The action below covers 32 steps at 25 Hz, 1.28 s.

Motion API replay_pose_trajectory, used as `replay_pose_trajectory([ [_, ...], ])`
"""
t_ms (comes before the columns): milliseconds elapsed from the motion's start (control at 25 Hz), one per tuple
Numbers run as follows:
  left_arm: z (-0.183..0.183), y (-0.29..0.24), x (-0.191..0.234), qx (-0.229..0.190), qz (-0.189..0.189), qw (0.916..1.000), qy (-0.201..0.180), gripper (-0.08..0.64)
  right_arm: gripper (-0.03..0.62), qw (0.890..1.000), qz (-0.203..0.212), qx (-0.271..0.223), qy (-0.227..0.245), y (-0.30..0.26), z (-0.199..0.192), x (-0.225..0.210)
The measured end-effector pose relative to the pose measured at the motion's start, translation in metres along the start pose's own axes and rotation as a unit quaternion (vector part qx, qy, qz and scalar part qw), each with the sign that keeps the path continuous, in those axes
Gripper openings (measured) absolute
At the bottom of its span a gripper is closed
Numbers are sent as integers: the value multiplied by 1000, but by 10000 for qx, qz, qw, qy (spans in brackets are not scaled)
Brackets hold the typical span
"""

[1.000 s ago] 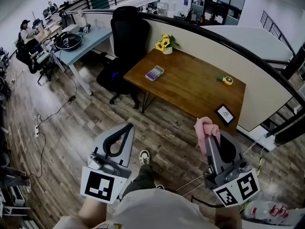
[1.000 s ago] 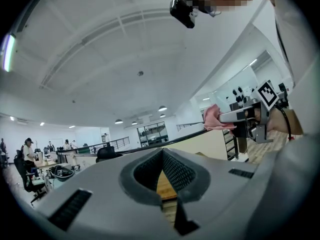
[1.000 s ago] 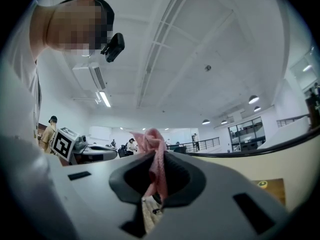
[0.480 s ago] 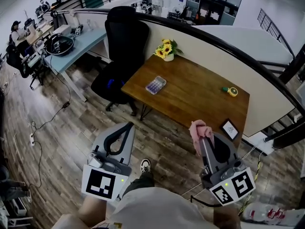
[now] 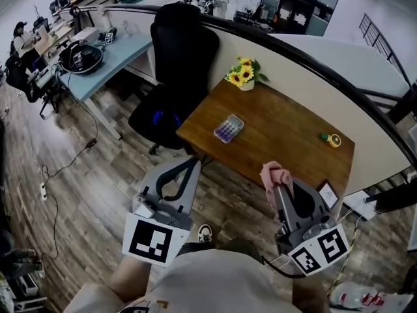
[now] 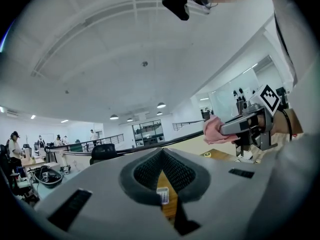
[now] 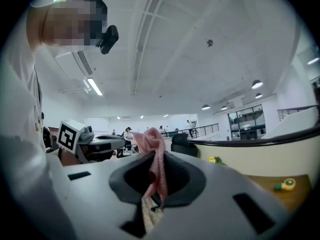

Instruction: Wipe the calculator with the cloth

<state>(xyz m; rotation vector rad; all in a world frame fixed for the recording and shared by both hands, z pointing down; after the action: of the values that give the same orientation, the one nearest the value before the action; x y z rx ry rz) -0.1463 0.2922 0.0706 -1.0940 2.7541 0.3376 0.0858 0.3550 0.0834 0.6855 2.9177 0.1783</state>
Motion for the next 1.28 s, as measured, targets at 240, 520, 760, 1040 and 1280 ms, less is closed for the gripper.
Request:
replay_pose_trajectory([
  [240,-26,-27,21,121,-96,9995,286,3,40,9999,-91,108,-46,-35,-12,-22],
  [520,-41,-70,37,151,-141,9997,132,3,40,9998,-29,152,-127,-69,-22,-58],
  [760,-64,-127,53,322,-11,9994,128,3,40,9995,129,199,-217,-113,-33,-113],
  [1040,-87,-215,73,551,39,9982,-239,3,40,9978,555,318,-179,-182,-46,-188],
  [1280,-114,-266,81,882,211,9956,-217,3,40,9958,731,439,-336,-223,-63,-246],
])
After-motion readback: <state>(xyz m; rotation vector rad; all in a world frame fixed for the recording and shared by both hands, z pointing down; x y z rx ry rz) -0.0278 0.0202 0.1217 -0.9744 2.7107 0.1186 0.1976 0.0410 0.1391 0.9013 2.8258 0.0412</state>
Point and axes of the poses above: the fingertips, and each gripper's own axes: y backward along the fingers, x to its left, z out of its top, the point moved 7 cm from there along y, backward along the fingers, and after that the axes turned 13 degrees about -x, right-handed, at the moved point
